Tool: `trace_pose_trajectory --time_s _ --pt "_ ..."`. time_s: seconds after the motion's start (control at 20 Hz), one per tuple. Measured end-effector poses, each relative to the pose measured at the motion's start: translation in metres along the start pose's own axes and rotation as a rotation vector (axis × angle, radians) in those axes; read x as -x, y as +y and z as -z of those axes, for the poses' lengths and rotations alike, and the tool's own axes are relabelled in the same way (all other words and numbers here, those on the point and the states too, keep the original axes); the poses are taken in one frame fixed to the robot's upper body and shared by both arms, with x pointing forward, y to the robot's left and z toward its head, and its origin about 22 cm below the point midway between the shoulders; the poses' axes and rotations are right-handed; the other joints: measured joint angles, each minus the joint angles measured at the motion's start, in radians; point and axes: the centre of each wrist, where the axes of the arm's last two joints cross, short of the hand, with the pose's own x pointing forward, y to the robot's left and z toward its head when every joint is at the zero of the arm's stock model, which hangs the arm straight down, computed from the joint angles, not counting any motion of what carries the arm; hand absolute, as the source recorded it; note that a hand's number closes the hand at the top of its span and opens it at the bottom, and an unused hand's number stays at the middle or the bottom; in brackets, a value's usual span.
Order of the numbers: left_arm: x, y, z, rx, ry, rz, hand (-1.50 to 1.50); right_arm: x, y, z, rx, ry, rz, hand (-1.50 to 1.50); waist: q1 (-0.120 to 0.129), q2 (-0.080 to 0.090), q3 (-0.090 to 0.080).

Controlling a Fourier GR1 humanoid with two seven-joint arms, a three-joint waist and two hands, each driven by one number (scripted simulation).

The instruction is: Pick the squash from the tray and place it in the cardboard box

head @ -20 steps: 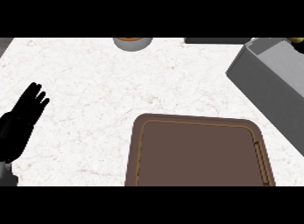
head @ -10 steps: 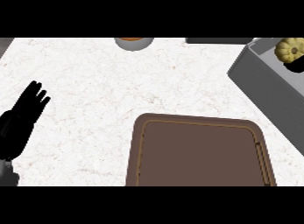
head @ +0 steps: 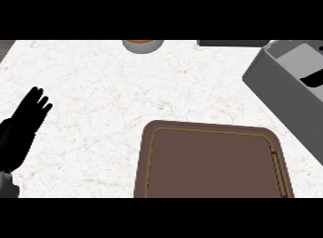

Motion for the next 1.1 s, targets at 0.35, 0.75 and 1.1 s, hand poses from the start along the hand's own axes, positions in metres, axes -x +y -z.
trace_pose_trajectory --time_s 0.35,0.75,1.1 --pt "0.002 0.005 -0.003 -0.005 0.004 -0.002 0.0 0.014 -0.019 0.0 0.215 -0.007 0.357 -1.5 -0.01 -0.004 0.0" --pt "0.005 0.006 -0.002 -0.01 0.012 -0.005 0.0 0.065 -0.057 -0.012 0.331 0.043 0.607 -1.5 -0.015 -0.005 0.0" --pt "0.001 0.003 -0.003 -0.015 0.011 -0.001 0.0 0.128 -0.097 -0.038 0.338 0.04 0.69 -1.5 -0.014 -0.005 0.0"
